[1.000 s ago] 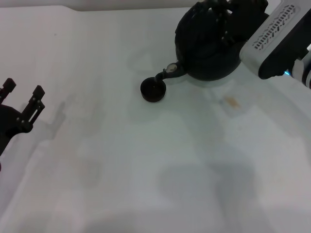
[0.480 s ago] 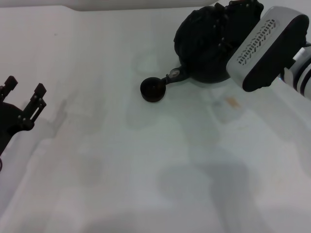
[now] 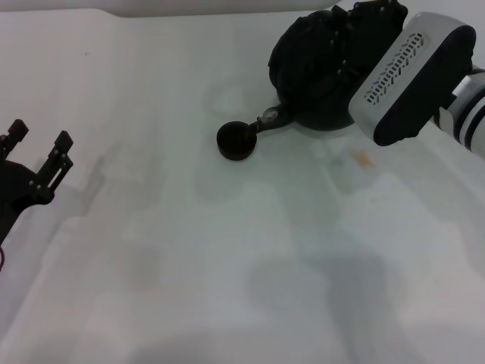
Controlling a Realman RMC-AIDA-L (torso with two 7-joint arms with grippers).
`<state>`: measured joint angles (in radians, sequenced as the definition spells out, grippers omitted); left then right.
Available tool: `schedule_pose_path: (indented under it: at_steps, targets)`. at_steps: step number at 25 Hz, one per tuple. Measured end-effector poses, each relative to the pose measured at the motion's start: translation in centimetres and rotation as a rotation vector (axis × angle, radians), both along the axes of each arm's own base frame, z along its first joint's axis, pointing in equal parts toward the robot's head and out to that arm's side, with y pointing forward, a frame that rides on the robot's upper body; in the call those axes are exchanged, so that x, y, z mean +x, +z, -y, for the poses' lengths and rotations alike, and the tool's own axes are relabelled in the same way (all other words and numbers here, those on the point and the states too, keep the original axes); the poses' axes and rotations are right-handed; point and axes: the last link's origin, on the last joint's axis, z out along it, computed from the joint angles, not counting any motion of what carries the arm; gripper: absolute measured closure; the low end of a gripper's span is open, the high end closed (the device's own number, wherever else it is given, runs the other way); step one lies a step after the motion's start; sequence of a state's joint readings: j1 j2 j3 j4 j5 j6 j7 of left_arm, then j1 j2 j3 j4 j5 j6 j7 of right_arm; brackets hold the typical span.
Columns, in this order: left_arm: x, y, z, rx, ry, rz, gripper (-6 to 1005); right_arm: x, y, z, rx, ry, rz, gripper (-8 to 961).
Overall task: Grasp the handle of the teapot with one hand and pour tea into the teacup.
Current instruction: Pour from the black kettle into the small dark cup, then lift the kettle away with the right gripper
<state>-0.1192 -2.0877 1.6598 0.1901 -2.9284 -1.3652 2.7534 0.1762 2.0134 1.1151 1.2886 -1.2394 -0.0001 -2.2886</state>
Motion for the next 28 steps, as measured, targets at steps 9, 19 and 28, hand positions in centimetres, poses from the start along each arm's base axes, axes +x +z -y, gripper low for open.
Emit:
schedule_pose_path:
  at_steps: [9, 19, 28]
  targets:
    - [0.01, 0.00, -0.02, 0.000, 0.000, 0.000, 293, -0.15, 0.03, -0.03, 0.001, 0.003, -0.002, 847]
    - [-0.07, 0.07, 0.00, 0.001, 0.002, -0.002, 294, -0.41, 0.20, 0.10, 0.007, 0.011, -0.006, 847]
    - [-0.12, 0.14, -0.01, 0.001, 0.002, -0.003, 294, -0.50, 0.30, 0.16, 0.010, 0.012, -0.009, 847]
